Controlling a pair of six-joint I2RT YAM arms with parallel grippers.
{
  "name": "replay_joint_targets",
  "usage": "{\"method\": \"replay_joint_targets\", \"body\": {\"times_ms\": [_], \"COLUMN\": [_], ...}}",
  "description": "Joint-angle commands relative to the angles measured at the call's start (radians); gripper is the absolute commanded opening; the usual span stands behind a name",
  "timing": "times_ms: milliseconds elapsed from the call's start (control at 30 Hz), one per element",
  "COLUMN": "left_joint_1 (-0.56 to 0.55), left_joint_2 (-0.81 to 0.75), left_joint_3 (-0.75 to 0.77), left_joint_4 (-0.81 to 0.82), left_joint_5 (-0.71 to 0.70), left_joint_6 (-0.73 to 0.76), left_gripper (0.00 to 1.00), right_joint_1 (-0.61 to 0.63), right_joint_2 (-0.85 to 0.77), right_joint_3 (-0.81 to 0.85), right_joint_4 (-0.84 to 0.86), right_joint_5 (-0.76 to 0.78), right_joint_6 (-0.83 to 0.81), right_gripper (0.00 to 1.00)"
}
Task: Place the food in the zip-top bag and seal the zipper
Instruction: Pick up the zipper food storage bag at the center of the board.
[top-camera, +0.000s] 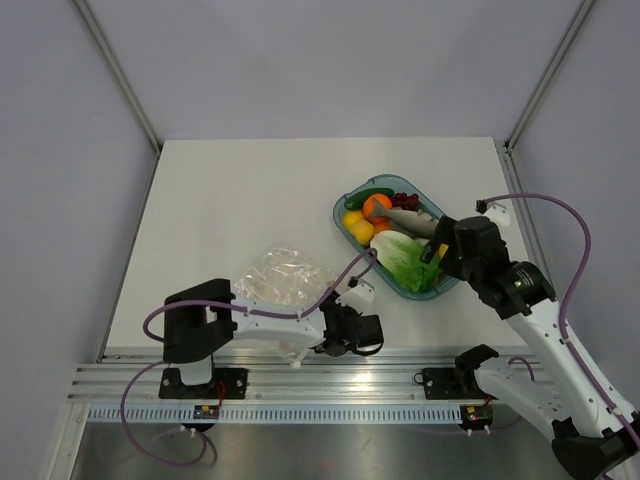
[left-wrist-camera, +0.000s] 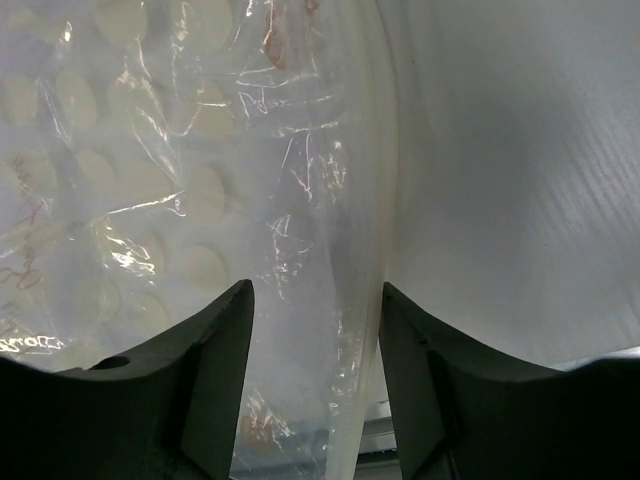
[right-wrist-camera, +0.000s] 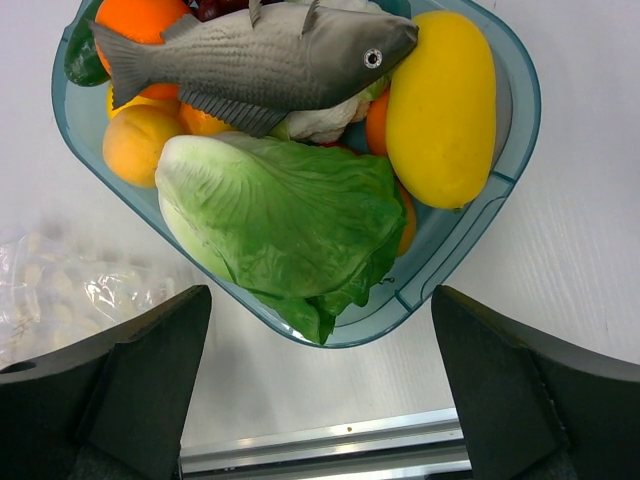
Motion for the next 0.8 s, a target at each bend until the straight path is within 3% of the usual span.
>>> {"method": "replay_joint_targets", "body": {"times_ms": [0,200,367,467,767], "left_joint_1": [-0.003,0.030,0.095,0.129,0.292], "left_joint_2": [0.028,-0.018,-0.142,-0.217,-0.447], "left_joint_3": [0.042,0.037,-0.038,-0.064,-0.055], "left_joint_4": [-0.016,-0.009,0.102,0.152,0.231], "left_joint_5": [-0.083,-0.063,0.043,0.104,0.399], "left_joint_6": [-0.037,-0.031,0.038,0.071,0.105], "left_gripper": [0.53,0.46,0.17,0.00,0.00], "right_joint_1": [0.003,0.003,0.005,0.005,0.055], "right_joint_2": [-0.024,-0.046,0.012,0.039,0.177], "right_joint_3": [-0.003,-0.035,0.003,0.005,0.082], "right_joint_4": [-0.014,0.027,0.047,0.055,0.181], "right_joint_5": [-0.005,-0.129,-0.287,-0.283,-0.456], "right_joint_6": [0.006,-0.063,-0.125,-0.134,-0.088], "right_gripper": [0.99,0.99,1.00,0.99,0.99]}}
